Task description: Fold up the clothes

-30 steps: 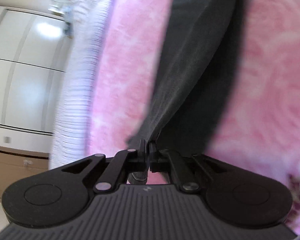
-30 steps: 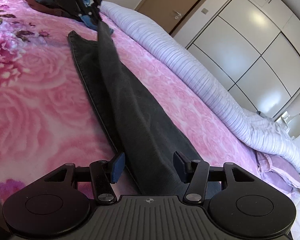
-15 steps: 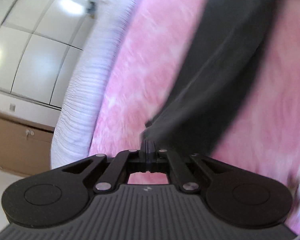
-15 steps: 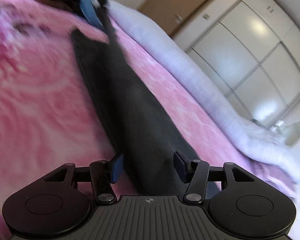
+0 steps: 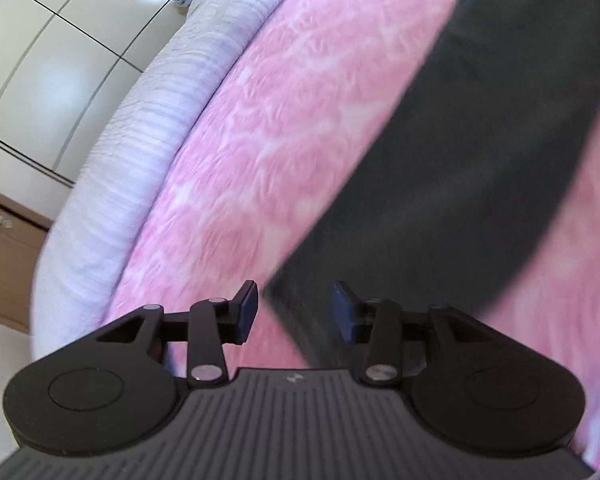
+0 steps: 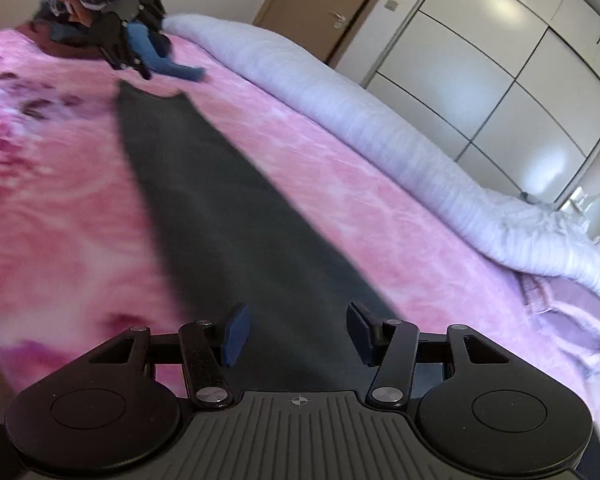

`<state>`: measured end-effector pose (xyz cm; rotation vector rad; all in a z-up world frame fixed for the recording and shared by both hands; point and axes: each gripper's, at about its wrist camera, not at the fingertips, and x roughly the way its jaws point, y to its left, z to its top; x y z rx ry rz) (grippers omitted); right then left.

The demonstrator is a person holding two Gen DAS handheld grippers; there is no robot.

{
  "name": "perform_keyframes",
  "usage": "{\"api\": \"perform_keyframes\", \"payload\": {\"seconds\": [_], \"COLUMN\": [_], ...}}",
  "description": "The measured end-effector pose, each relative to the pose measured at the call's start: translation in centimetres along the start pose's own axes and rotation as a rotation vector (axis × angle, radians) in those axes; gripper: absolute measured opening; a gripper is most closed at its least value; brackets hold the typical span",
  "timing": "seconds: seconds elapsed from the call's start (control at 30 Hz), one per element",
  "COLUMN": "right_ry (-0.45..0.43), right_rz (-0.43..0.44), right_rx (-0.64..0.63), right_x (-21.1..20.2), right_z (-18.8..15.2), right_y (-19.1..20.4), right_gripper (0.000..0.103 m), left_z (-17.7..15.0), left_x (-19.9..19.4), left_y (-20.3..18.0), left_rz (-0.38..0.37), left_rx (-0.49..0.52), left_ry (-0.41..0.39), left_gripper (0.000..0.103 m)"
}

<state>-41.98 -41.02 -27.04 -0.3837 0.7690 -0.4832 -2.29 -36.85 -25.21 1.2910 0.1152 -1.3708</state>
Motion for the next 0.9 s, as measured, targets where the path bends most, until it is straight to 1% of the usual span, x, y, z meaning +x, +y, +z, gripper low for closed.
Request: {"api": "perform_keyframes", "payload": {"seconds": [0.03, 0.1, 0.17, 0.27, 0.37, 0.4, 0.43, 0.5, 0.53, 0.57, 0.6, 0.63, 0.67, 0.7, 0.8, 0.87, 0.9], "right_ry": [0.021, 0.101, 0.188, 0.257, 0.309, 0.328, 0.343, 0.368, 0.372, 0.374, 0.387, 0.390, 0.389, 0.387, 0.343, 0.311, 0.309], "right_rz": [-0.002, 0.017, 0.059, 0.119, 0.212, 0.246, 0.274, 0.325, 0.350, 0.374, 0.394, 0.386, 0.370, 0.354, 0.298, 0.261, 0.254], "right_rx": [-0.013, -0.014, 0.002, 0.022, 0.000, -0.007, -0.002, 0.013, 0.046, 0.086, 0.146, 0.153, 0.143, 0.133, 0.100, 0.078, 0.073], "right_x": [0.8, 3.1, 5.3, 7.8, 9.7, 10.2, 10.8, 11.9, 12.3, 12.6, 12.8, 12.6, 12.3, 12.0, 11.1, 10.5, 11.0], "right_z": [-0.3, -1.4, -3.0, -5.3, -7.1, -7.7, -8.1, -8.9, -9.1, -9.3, -9.4, -9.2, -9.0, -8.7, -7.2, -6.2, -6.3], "right_y": [-1.7, -6.0, -9.9, -14.9, -18.1, -18.7, -19.2, -20.2, -20.6, -21.1, -21.6, -21.6, -21.4, -21.3, -21.8, -22.3, -22.1], "right_gripper": [0.053, 0.053, 0.053, 0.052, 0.052, 0.052, 0.052, 0.051, 0.050, 0.036, 0.026, 0.018, 0.005, 0.000, 0.000, 0.000, 0.000], "left_z": [1.0, 2.9, 4.7, 6.4, 7.4, 7.3, 7.3, 7.3, 7.3, 7.2, 7.1, 6.9, 6.9, 6.8, 6.5, 6.4, 6.4], "left_x": [0.9, 2.5, 4.0, 6.0, 7.6, 7.5, 7.5, 7.5, 7.4, 7.3, 7.2, 6.9, 6.4, 5.9, 3.9, 3.5, 3.7], "left_y": [0.2, 0.3, -0.2, -1.3, -2.0, -2.4, -2.5, -2.5, -2.7, -2.9, -3.3, -3.7, -3.7, -3.8, -2.6, -2.0, -1.9], "left_rz": [-0.028, -0.084, -0.139, -0.251, -0.314, -0.323, -0.334, -0.363, -0.362, -0.361, -0.350, -0.330, -0.307, -0.283, -0.233, -0.216, -0.210], "left_rx": [-0.009, -0.015, -0.010, -0.001, 0.033, 0.041, 0.044, 0.039, 0.042, 0.046, 0.060, 0.081, 0.079, 0.077, 0.030, 0.002, -0.007], "left_ry": [-0.006, -0.017, -0.027, -0.025, -0.010, -0.007, -0.002, 0.003, 0.009, 0.014, 0.021, 0.015, 0.004, -0.008, -0.062, -0.066, -0.062], "left_gripper": [0.038, 0.038, 0.038, 0.037, 0.031, 0.029, 0.024, 0.016, 0.010, 0.005, 0.002, 0.001, 0.001, 0.001, 0.001, 0.001, 0.001]}}
